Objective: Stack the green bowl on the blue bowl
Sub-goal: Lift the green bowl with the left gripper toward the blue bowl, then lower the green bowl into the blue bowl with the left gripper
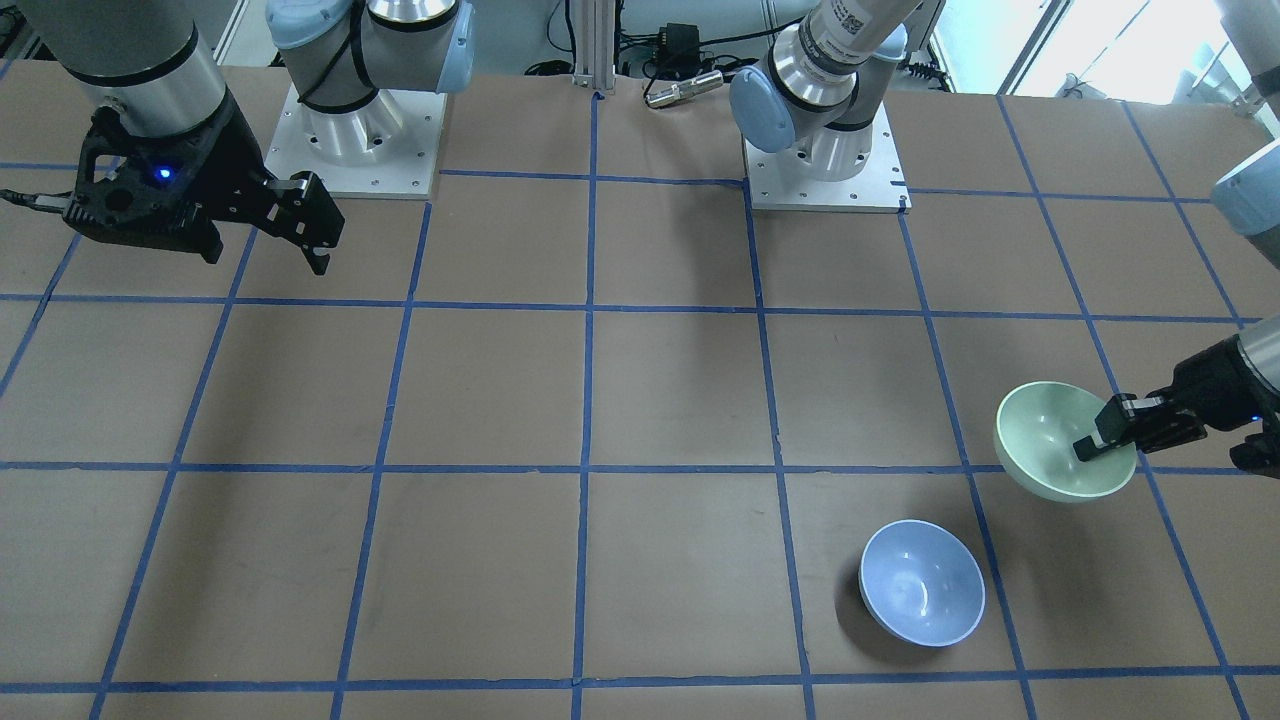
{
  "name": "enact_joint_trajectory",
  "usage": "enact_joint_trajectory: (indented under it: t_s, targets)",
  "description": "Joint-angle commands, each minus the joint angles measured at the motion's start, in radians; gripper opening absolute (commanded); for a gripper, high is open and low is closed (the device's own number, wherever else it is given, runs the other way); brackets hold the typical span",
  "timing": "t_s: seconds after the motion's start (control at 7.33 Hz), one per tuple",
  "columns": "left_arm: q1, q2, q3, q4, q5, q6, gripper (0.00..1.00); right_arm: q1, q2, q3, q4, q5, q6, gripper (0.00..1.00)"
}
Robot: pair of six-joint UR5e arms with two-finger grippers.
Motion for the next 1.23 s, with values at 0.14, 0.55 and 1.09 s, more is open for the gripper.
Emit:
enact_joint_trajectory:
  t_s: [0.14, 0.55, 1.09]
  targets:
    - [-0.093, -0.021, 0.043, 0.005, -0.029, -0.169, 0.00, 0.000, 0.000, 0.000, 0.000, 0.000, 0.000, 1.00]
    - [-0.185, -0.073, 0.107, 0.016, -0.029, -0.346, 0.00, 0.000, 0.000, 0.000, 0.000, 0.000, 0.000, 1.00]
    - [-0.196, -0.159, 0.196, 0.031, -0.034, -0.346, 0.00, 0.000, 0.000, 0.000, 0.000, 0.000, 0.000, 1.00]
